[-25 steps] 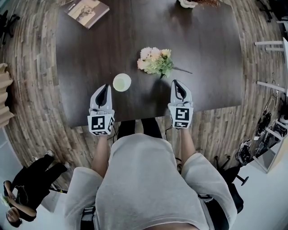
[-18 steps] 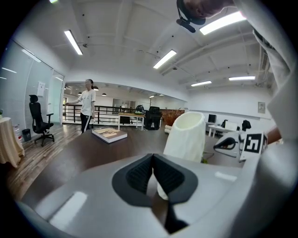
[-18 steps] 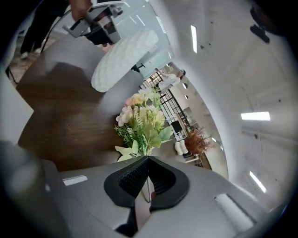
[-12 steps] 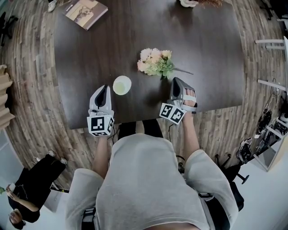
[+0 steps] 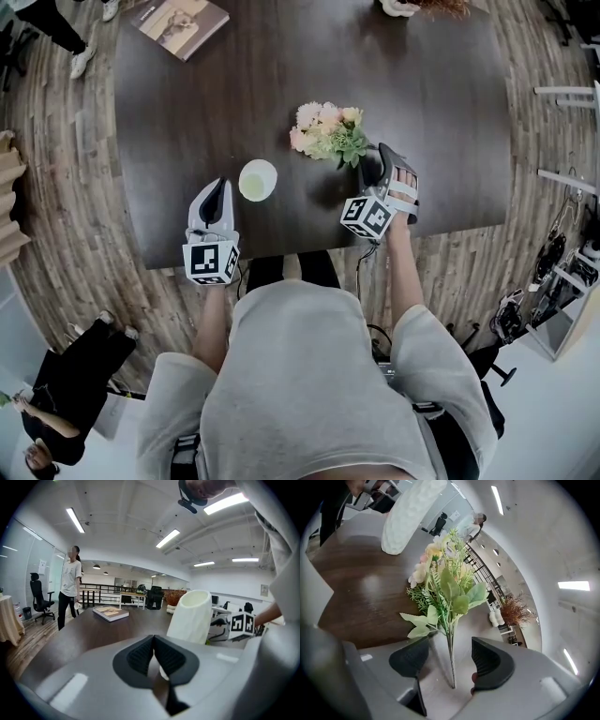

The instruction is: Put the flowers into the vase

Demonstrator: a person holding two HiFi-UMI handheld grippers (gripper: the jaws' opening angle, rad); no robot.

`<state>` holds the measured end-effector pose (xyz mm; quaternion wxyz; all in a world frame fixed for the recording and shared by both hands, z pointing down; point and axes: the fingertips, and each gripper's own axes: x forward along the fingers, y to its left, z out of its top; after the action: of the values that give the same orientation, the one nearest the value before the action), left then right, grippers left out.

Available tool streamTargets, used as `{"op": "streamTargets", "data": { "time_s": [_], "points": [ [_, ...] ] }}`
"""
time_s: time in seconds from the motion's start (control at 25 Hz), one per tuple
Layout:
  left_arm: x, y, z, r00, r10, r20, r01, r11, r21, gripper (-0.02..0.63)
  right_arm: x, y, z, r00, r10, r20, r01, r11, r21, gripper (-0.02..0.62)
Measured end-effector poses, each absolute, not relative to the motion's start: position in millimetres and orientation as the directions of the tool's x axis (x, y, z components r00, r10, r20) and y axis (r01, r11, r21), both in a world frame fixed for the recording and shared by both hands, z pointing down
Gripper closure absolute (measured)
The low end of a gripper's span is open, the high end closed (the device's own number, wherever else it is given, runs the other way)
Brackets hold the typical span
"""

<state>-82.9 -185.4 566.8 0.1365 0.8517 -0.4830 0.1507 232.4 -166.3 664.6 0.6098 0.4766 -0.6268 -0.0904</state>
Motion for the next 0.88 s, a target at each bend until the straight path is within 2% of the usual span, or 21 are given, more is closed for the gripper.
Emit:
{"op": "streamTargets", "data": {
  "time_s": [0.2, 0.48, 0.56, 0.64, 0.68, 0.76, 0.8, 0.88],
  "points": [
    [-84, -187, 567, 0.484, -0.784, 0.390, -0.867, -0.491, 0.088, 0.595, 233, -179, 670, 0.204, -0.714, 0.670, -0.438, 0.546, 0.715, 0.336],
    [-92, -189, 566, 0.468, -0.790, 0.396, -0.875, -0.478, 0.081, 0.595, 236, -193, 677, 0.244, -0.739, 0.628, -0.362, 0.531, 0.766, 0.512],
    [-92, -190, 566, 0.467, -0.791, 0.395, -0.875, -0.477, 0.080, 0.595, 236, -194, 681, 0.247, -0.727, 0.641, -0.374, 0.539, 0.755, 0.504],
    [-94, -190, 565, 0.466, -0.792, 0.395, -0.876, -0.476, 0.079, 0.595, 236, -197, 684, 0.250, -0.713, 0.655, -0.384, 0.548, 0.743, 0.446],
    [-94, -191, 565, 0.465, -0.792, 0.395, -0.876, -0.475, 0.079, 0.595, 237, -200, 684, 0.252, -0.713, 0.655, -0.381, 0.549, 0.744, 0.443],
    [-94, -191, 566, 0.464, -0.792, 0.397, -0.877, -0.474, 0.078, 0.595, 238, -204, 684, 0.255, -0.718, 0.648, -0.367, 0.548, 0.751, 0.464],
    [-94, -190, 565, 0.465, -0.791, 0.397, -0.877, -0.475, 0.079, 0.595, 238, -205, 683, 0.258, -0.721, 0.643, -0.360, 0.546, 0.756, 0.512],
    [-92, -191, 564, 0.467, -0.790, 0.397, -0.875, -0.477, 0.079, 0.595, 240, -206, 679, 0.267, -0.728, 0.632, -0.354, 0.536, 0.767, 0.543]
  ]
}}
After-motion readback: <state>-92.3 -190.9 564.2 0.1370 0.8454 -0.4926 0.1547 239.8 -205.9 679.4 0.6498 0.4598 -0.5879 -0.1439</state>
